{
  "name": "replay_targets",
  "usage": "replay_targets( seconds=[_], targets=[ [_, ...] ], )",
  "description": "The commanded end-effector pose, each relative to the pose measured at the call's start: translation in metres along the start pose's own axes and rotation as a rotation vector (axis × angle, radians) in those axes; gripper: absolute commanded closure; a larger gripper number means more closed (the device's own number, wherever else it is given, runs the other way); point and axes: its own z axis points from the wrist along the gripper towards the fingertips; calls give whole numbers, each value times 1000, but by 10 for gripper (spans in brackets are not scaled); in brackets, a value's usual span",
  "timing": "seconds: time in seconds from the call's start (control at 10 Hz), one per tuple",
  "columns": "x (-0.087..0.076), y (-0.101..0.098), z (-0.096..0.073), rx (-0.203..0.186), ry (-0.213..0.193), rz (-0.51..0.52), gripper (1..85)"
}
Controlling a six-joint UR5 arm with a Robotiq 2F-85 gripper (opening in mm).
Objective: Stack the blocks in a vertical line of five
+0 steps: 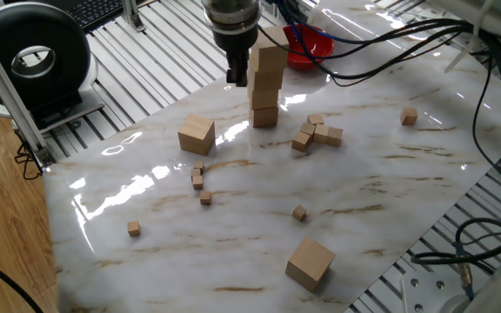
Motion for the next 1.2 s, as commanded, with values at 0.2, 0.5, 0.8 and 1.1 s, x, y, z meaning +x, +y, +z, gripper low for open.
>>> replay_targets(
  seconds=[0.2, 0.5, 0.8, 1.1],
  targets=[
    [-14, 11, -2, -46, -56, -39, 817],
    [-28, 19, -3, -72, -114, -67, 817],
    [-31, 27, -4, -106, -121, 2, 840],
    [-41, 29, 7, -117, -99, 74, 823]
  ],
)
